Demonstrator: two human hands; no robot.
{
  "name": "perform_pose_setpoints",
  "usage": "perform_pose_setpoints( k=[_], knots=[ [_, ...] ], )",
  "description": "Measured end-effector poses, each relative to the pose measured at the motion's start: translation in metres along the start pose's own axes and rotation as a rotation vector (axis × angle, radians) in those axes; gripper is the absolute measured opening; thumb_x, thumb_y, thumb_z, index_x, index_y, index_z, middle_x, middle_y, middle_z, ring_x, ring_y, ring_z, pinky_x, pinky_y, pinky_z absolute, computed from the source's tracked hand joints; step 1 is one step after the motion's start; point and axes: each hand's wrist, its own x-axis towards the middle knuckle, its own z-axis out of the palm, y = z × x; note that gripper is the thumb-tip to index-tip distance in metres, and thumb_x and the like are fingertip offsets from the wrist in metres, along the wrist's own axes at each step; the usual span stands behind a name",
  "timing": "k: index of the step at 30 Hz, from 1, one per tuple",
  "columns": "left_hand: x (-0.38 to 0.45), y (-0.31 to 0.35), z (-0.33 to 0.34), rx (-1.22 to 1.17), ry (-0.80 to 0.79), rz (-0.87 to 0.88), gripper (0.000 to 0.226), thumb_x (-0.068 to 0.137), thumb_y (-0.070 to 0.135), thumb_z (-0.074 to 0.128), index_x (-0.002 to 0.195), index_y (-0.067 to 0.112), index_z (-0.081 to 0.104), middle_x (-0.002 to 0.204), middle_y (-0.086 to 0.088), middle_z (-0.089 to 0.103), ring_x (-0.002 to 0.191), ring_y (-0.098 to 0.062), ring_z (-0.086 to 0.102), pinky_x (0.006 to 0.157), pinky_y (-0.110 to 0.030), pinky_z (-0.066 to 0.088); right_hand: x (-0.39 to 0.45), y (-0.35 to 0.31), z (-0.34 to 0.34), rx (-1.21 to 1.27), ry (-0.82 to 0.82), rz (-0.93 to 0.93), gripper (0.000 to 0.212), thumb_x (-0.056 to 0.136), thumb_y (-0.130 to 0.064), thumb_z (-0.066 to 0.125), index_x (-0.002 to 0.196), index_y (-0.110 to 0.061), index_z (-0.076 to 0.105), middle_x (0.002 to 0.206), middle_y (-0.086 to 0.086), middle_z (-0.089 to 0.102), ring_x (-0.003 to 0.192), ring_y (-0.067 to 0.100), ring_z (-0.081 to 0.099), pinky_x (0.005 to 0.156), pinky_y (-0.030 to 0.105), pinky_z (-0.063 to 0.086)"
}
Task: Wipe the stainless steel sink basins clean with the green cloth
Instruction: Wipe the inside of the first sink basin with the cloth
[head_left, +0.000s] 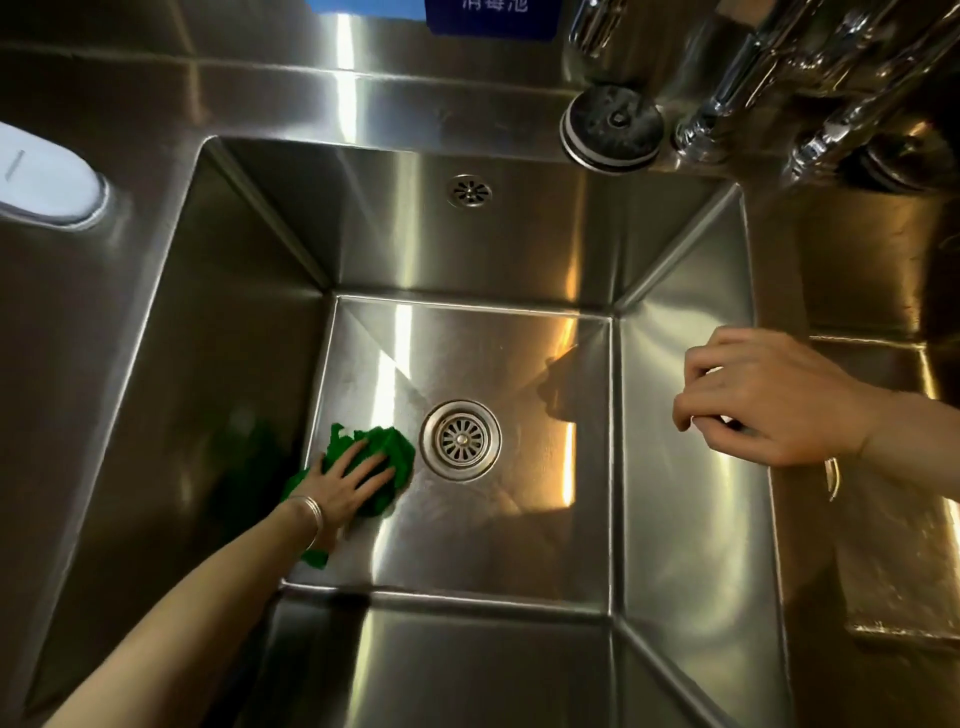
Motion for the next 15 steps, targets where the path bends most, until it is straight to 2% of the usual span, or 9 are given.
perform_pose_setpoints(
  k=[3, 5, 6, 8, 10, 12, 14, 15],
  knots=[
    [-0.009, 0.001, 0.005, 0.146, -0.042, 0.115, 0.113, 0.076, 0.032, 0.072, 0.144, 0.030, -0.019, 0.155, -0.006, -0.021, 0.138, -0.037, -0.021, 0.108, -0.064, 0.014, 0.000, 0.000, -0.001, -0.017, 0.011, 0.002, 0.027, 0.081, -0.033, 0.040, 0.070, -0.031, 0.065, 0.062, -0.011, 0.057, 0.063, 0.008, 0.051, 0.066, 0.021, 0.027],
    [-0.011, 0.001, 0.003, 0.115, 0.011, 0.082, 0.110, 0.077, 0.033, 0.070, 0.143, 0.036, -0.018, 0.154, -0.004, -0.022, 0.138, -0.038, -0.022, 0.105, -0.069, 0.011, 0.000, 0.001, -0.001, -0.015, 0.022, 0.000, 0.028, 0.081, -0.033, 0.040, 0.069, -0.031, 0.066, 0.062, -0.011, 0.057, 0.063, 0.008, 0.051, 0.066, 0.021, 0.027],
    [-0.014, 0.002, 0.001, 0.020, 0.059, 0.016, 0.106, 0.079, 0.037, 0.067, 0.143, 0.039, -0.016, 0.154, -0.004, -0.023, 0.139, -0.039, -0.020, 0.104, -0.071, 0.011, 0.000, 0.001, 0.000, -0.011, 0.030, -0.003, 0.029, 0.081, -0.033, 0.039, 0.070, -0.031, 0.066, 0.062, -0.010, 0.057, 0.062, 0.008, 0.051, 0.066, 0.021, 0.027],
    [-0.021, 0.006, -0.007, -0.314, 0.148, -0.207, 0.101, 0.076, 0.052, 0.064, 0.144, 0.042, -0.010, 0.154, -0.004, -0.023, 0.139, -0.041, -0.017, 0.103, -0.070, 0.012, 0.000, 0.001, 0.000, -0.004, 0.042, -0.014, 0.030, 0.081, -0.033, 0.039, 0.069, -0.031, 0.067, 0.062, -0.010, 0.057, 0.060, 0.007, 0.050, 0.066, 0.021, 0.025],
    [-0.024, 0.013, -0.014, -0.711, 0.166, -0.464, 0.103, 0.072, 0.058, 0.067, 0.145, 0.043, -0.003, 0.153, -0.003, -0.022, 0.138, -0.044, -0.012, 0.104, -0.069, 0.018, 0.001, -0.001, -0.002, -0.018, 0.051, -0.023, 0.031, 0.081, -0.033, 0.039, 0.069, -0.031, 0.067, 0.061, -0.010, 0.057, 0.060, 0.007, 0.050, 0.066, 0.021, 0.024],
    [-0.023, 0.025, -0.017, -1.028, 0.139, -0.635, 0.103, 0.069, 0.060, 0.069, 0.145, 0.043, 0.001, 0.153, -0.006, -0.018, 0.137, -0.048, -0.008, 0.105, -0.067, 0.020, 0.002, -0.002, -0.004, -0.031, 0.040, -0.030, 0.031, 0.081, -0.033, 0.038, 0.070, -0.032, 0.067, 0.061, -0.011, 0.058, 0.061, 0.008, 0.051, 0.066, 0.021, 0.024],
    [-0.014, 0.036, -0.018, -1.200, 0.097, -0.719, 0.101, 0.069, 0.064, 0.066, 0.144, 0.044, 0.002, 0.153, -0.012, -0.012, 0.135, -0.052, -0.009, 0.108, -0.065, 0.015, 0.001, -0.003, -0.002, -0.043, 0.028, -0.038, 0.031, 0.082, -0.034, 0.038, 0.072, -0.032, 0.067, 0.062, -0.012, 0.059, 0.063, 0.009, 0.052, 0.066, 0.022, 0.027],
    [-0.007, 0.040, -0.019, -1.205, 0.083, -0.744, 0.099, 0.069, 0.066, 0.064, 0.144, 0.045, 0.002, 0.153, -0.014, -0.009, 0.134, -0.053, -0.009, 0.107, -0.066, 0.014, 0.000, -0.002, 0.000, -0.049, 0.026, -0.045, 0.030, 0.083, -0.034, 0.038, 0.074, -0.032, 0.067, 0.063, -0.012, 0.059, 0.065, 0.010, 0.053, 0.066, 0.023, 0.030]
  ],
)
